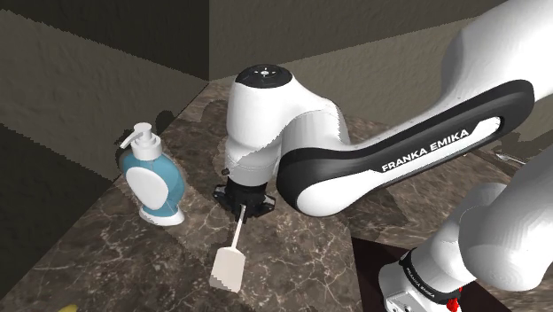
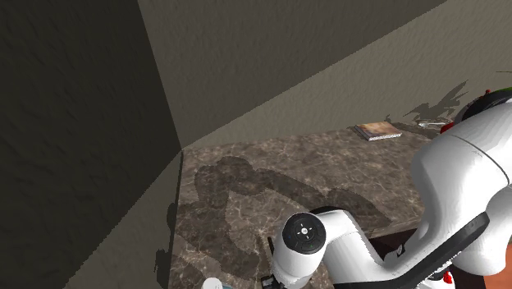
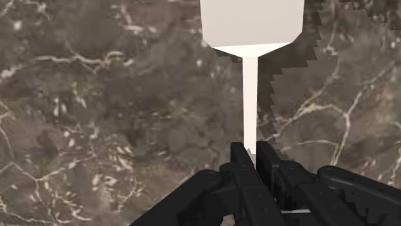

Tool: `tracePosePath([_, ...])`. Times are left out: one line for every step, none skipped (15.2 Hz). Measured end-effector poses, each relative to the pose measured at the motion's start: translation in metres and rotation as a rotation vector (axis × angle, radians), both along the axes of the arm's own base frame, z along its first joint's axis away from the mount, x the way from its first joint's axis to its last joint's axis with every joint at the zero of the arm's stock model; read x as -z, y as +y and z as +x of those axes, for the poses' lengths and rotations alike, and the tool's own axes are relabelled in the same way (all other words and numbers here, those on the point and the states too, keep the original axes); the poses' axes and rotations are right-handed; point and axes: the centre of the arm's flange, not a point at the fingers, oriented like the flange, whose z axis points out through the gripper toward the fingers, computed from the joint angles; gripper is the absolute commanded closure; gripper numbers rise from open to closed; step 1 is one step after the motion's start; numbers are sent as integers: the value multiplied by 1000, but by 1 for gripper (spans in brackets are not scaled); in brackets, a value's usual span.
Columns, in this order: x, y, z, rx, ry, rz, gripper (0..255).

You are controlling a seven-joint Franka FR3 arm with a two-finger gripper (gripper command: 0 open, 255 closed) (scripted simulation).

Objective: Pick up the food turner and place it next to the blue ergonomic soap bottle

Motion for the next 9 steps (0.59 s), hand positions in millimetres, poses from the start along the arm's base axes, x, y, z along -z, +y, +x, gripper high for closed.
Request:
tracePosePath([0,0,0,0,0,0,255])
tracePosePath([0,0,0,0,0,0,255])
tracePosePath([0,0,0,0,0,0,0])
tracePosePath([0,0,0,0,0,0,0])
tracePosePath([0,0,0,0,0,0,0])
tracePosePath([0,0,0,0,0,0,0])
tracePosePath([0,0,0,0,0,0,0])
tracePosePath([0,0,0,0,0,0,0])
tracePosePath([0,0,0,0,0,0,0])
